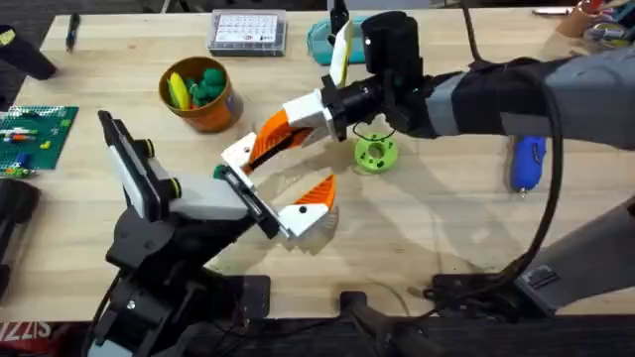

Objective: Pick up the gripper from the table and insert it into the empty holder that is missing its gripper. Then pick up a screw, insert it into the mounting hole, and use the screwdriver to tighten it. Finally, clean up the table by picking up the vegetable and placing it into the bucket.

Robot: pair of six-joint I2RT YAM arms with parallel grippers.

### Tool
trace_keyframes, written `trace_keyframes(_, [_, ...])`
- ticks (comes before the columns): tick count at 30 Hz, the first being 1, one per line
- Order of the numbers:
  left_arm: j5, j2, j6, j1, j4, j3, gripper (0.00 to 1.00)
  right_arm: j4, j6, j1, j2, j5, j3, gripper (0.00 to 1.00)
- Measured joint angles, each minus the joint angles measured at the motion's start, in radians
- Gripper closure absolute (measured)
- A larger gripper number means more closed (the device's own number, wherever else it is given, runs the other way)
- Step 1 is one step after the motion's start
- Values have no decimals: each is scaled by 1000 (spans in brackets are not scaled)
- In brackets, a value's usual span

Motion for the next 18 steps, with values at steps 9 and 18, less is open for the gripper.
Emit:
trace_keyframes(9, [17,0,0,5,0,0,14,0,0,0,0,-1,0,989])
trace_keyframes(18, [17,0,0,5,0,0,14,0,0,0,0,-4,0,989])
